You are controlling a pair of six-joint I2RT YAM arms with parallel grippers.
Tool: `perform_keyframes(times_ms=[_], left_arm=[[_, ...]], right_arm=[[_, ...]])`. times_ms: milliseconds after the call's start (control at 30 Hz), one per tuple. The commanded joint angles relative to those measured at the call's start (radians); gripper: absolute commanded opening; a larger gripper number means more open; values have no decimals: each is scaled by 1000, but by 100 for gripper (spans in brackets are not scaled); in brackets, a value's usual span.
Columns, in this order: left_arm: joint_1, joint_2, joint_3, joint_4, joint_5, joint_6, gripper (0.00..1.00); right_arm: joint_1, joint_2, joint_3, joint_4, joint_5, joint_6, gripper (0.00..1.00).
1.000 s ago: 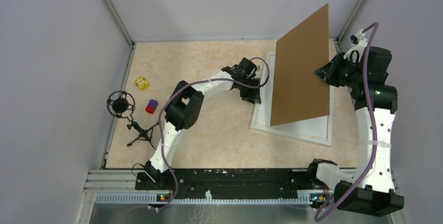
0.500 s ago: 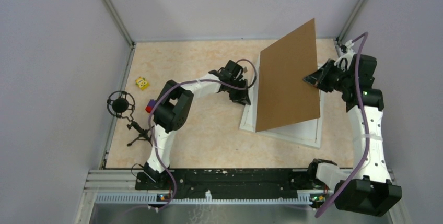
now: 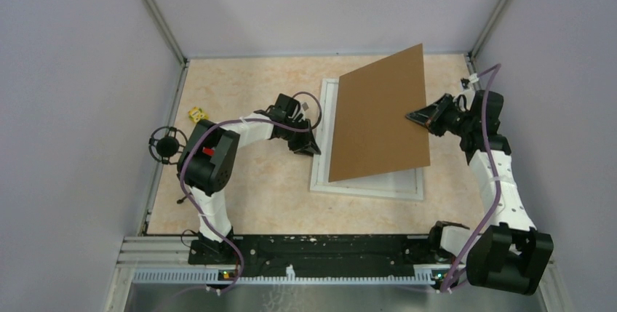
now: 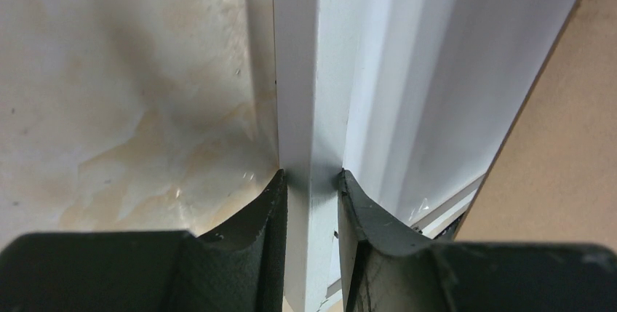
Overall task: Put the photo into the frame
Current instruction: Move the photo frame item to the center of the board, then place the photo frame item in the photo frame.
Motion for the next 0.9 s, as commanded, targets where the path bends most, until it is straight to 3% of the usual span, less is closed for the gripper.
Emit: perform_keyframes(times_ms=[0,467,867], left_arm=[[10,4,-65,-67,-24,6,18],[23,6,-78,-39,30,-1,19],[23,-5,-74,-42,26,7,18]], right_arm=[[1,25,-12,170,-91,37,0],[33,129,-39,262,-141,7,0],[46,177,-55,313,-97,-17,0]])
